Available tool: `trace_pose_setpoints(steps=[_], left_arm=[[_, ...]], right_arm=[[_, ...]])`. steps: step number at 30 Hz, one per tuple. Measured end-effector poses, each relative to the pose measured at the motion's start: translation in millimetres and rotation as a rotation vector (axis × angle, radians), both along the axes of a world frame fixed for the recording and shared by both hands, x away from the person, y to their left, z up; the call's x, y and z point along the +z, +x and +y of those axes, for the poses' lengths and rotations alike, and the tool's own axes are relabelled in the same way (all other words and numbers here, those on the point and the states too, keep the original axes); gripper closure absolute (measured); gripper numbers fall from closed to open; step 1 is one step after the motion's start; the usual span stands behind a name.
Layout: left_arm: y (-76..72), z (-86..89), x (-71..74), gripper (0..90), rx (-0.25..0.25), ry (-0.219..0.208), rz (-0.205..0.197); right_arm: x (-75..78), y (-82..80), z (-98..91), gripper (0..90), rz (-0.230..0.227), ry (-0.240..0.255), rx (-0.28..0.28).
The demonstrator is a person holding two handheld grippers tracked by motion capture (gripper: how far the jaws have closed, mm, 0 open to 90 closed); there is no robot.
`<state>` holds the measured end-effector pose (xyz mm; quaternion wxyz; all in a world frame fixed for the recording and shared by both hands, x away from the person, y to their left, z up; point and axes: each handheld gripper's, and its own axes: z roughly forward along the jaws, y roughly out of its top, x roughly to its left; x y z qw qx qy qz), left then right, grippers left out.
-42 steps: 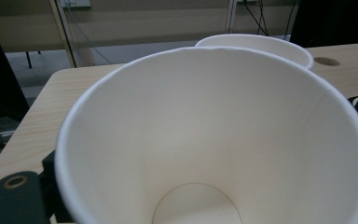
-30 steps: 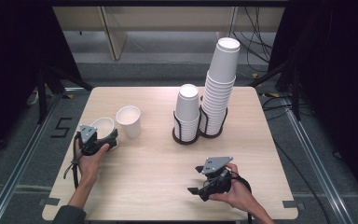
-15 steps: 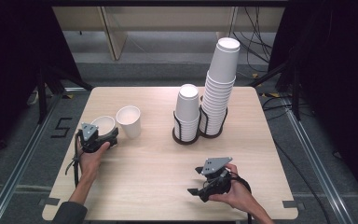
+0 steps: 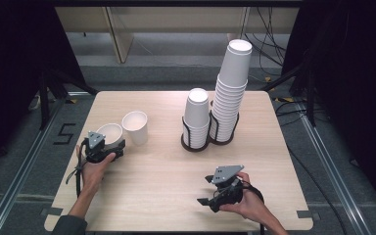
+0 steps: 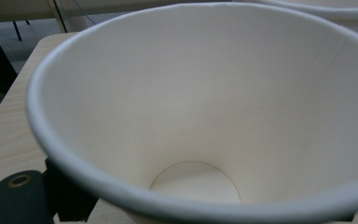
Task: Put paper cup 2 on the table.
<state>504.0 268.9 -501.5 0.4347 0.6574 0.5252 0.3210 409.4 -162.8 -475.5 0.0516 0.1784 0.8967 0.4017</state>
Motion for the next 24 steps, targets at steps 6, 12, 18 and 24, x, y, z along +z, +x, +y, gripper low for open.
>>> trace_pose_setpoints(steps=[6,12,18,24], left_arm=[[-1.7,-0.5,-3.8,14.2,0.002,-0.008,0.054],[-10.5,5.7,-0.1,14.3,-0.014,-0.065,0.090],[-26.3,7.2,5.3,14.2,-0.052,-0.057,0.090],[-43.1,9.1,9.3,14.3,-0.039,-0.053,0.099]], right_arm=[[0.2,-0.2,-0.9,20.5,0.005,0.001,-0.005],[0.7,-1.4,-1.2,20.5,0.003,0.002,-0.008],[0.7,-1.7,-1.7,20.5,0.008,0.011,-0.004],[1.5,-1.6,-3.1,20.5,0.009,0.009,-0.012]])
